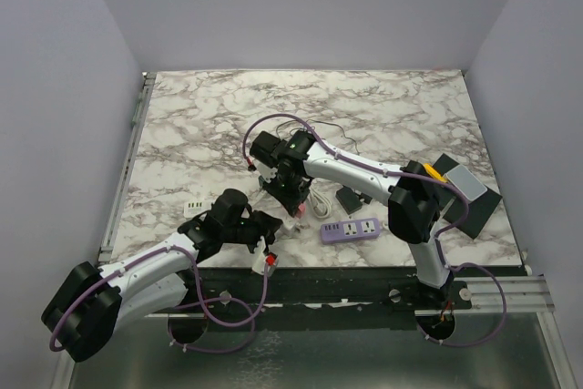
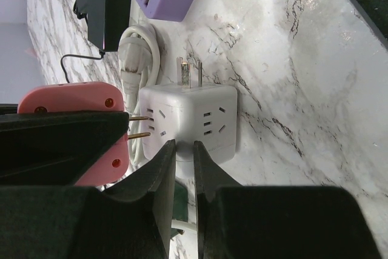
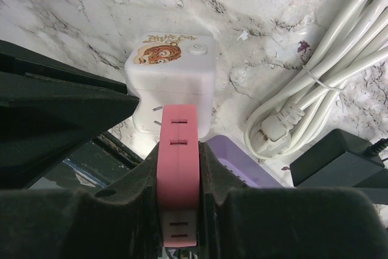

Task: Insert the plug
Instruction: Insert the plug into the socket.

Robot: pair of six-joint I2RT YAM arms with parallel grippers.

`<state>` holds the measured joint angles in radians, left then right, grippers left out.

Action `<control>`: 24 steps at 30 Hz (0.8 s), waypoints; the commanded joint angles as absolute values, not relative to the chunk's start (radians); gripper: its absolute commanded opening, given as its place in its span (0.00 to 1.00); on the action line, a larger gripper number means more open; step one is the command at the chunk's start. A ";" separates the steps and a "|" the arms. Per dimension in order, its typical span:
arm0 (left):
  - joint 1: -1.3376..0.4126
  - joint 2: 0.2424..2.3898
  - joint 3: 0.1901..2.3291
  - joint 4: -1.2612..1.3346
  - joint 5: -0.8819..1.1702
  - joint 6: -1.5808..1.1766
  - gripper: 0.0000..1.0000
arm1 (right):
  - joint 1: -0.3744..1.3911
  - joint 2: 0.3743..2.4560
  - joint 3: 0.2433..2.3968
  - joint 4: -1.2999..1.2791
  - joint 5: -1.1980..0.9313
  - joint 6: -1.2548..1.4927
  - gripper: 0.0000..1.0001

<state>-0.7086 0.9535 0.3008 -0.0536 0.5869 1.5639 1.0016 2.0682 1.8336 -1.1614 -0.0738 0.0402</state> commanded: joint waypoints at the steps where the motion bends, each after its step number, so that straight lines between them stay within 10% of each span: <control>1: -0.715 0.944 0.291 -0.092 0.581 1.557 0.18 | 1.011 2.086 1.865 -1.174 -0.049 0.027 0.01; 24: -0.723 0.933 0.285 -0.094 0.573 1.547 0.17 | 1.010 2.043 1.785 -1.170 -0.051 0.027 0.00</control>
<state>-0.7158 0.9443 0.3000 -0.0586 0.5819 1.5566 1.0016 2.0670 1.8095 -1.1595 -0.0650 0.0326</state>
